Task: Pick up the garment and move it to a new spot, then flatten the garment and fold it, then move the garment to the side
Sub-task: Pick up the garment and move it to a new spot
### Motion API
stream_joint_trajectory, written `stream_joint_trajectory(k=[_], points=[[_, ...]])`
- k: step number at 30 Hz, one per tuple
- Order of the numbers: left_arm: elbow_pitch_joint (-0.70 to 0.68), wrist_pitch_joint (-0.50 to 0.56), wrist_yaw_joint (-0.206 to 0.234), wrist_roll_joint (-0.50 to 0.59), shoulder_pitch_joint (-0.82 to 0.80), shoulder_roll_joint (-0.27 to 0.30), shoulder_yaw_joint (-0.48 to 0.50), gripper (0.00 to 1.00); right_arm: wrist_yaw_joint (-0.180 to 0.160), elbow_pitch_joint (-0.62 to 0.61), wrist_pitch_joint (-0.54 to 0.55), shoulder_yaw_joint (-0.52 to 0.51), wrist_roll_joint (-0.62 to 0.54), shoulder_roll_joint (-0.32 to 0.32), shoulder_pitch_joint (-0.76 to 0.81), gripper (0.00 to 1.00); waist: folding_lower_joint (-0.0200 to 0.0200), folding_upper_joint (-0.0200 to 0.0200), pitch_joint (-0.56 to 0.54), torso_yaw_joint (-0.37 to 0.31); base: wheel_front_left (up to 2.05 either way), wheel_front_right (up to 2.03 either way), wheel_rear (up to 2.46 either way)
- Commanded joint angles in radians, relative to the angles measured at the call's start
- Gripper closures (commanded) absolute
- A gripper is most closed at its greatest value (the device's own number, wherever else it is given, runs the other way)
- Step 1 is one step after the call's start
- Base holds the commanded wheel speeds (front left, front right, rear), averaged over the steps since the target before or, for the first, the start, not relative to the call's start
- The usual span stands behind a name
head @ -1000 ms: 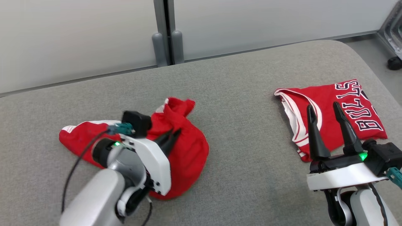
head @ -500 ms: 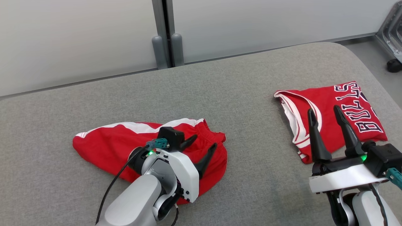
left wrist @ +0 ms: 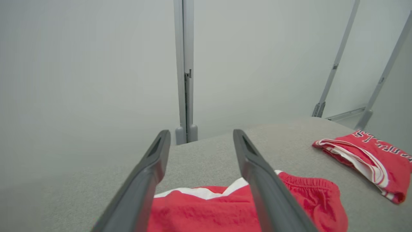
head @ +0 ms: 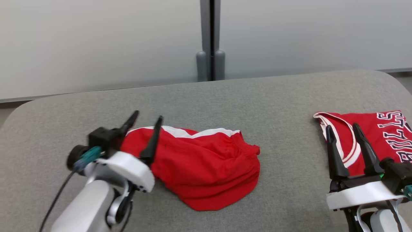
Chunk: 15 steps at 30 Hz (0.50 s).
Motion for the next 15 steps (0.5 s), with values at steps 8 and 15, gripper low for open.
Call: stream_joint_trajectory(k=[8,15], points=[[-0.147,-0.111,0.115,-0.007,0.191,0.102,0.132,0.0,0.0,-0.004,-0.005,-0.021,-0.011,-0.004,0.041,0.0,0.0,0.0,-0.021,0.052,0.0,0.0,0.0],[-0.243,-0.134,0.183,-0.012,0.377,0.081,0.232,0.0,0.0,-0.008,-0.005,-0.044,-0.005,0.005,0.06,0.0,0.0,0.0,-0.014,0.056,0.0,0.0,0.0]])
